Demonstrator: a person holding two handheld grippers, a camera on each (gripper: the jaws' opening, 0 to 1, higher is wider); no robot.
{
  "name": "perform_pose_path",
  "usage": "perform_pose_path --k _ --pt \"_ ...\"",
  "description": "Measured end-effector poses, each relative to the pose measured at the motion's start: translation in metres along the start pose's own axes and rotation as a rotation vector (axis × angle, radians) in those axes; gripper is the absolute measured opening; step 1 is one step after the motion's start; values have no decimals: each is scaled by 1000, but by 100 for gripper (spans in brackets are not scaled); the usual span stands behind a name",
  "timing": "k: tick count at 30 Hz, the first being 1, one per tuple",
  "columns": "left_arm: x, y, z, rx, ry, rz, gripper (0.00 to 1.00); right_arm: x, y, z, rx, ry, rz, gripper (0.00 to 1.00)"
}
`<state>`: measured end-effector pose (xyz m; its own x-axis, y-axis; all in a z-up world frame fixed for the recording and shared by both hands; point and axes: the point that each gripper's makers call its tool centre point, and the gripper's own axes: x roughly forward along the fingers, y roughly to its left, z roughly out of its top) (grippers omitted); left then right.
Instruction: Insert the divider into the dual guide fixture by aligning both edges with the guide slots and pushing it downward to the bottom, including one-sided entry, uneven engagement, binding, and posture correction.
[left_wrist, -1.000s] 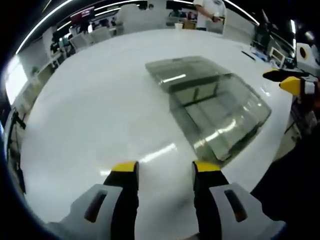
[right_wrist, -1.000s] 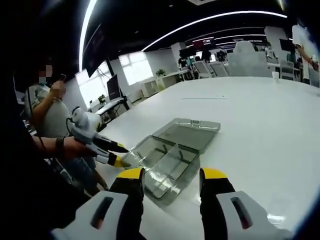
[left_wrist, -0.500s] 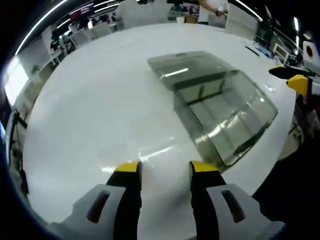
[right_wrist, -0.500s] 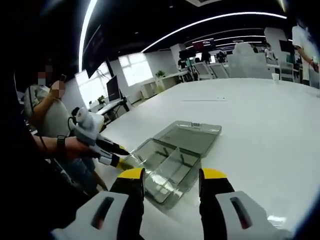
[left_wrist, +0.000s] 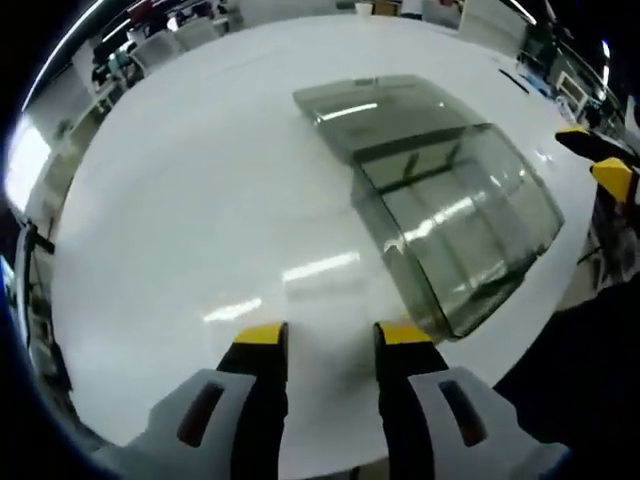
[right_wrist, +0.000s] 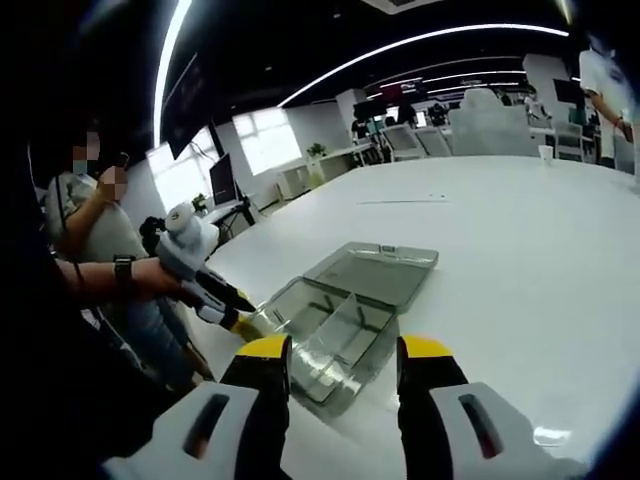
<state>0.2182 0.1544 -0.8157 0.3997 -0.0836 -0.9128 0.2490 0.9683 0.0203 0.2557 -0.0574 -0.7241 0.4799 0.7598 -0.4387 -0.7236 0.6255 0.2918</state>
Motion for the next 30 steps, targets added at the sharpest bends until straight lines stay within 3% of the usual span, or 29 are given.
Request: perform_pose_path --k 18,30 --pt "-10 0 -5 -45 -50 -24 29 0 5 2 9 -11 12 38" --pt "-25 1 -11 -150 -145 -26 29 2 22 2 -21 23 70 37"
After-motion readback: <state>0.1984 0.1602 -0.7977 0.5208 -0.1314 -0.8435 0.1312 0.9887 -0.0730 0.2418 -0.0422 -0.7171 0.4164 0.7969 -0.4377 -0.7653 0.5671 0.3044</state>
